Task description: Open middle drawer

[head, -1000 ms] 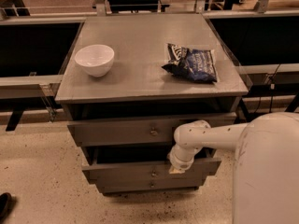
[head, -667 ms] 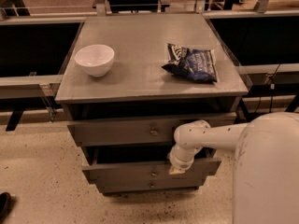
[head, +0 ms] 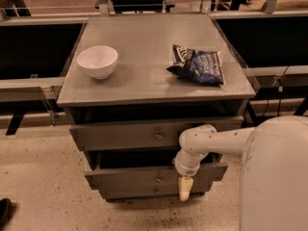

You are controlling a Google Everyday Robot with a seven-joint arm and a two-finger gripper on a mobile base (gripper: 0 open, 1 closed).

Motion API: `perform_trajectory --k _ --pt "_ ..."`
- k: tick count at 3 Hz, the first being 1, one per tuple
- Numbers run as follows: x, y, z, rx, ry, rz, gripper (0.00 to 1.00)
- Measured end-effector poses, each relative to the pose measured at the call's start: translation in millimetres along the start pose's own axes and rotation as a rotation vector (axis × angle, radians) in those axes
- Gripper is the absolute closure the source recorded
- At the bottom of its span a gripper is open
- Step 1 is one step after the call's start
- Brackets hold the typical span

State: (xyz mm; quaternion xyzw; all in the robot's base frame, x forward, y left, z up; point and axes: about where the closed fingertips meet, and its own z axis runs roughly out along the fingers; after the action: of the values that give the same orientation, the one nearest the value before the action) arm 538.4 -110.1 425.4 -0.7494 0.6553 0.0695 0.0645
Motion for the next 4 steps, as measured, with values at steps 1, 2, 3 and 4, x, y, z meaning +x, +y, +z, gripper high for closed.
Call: perform_trajectory --k 1,2,3,4 --pt "6 -2 -5 0.029 -0.004 -0.051 0.00" --pt "17 -6 -14 0.063 -0.021 -0.110 0.00" --pt "32 -13 -12 0.067 -0.030 -0.125 0.00" --pt "44 -11 -9 0.068 -0.022 -0.121 0.16"
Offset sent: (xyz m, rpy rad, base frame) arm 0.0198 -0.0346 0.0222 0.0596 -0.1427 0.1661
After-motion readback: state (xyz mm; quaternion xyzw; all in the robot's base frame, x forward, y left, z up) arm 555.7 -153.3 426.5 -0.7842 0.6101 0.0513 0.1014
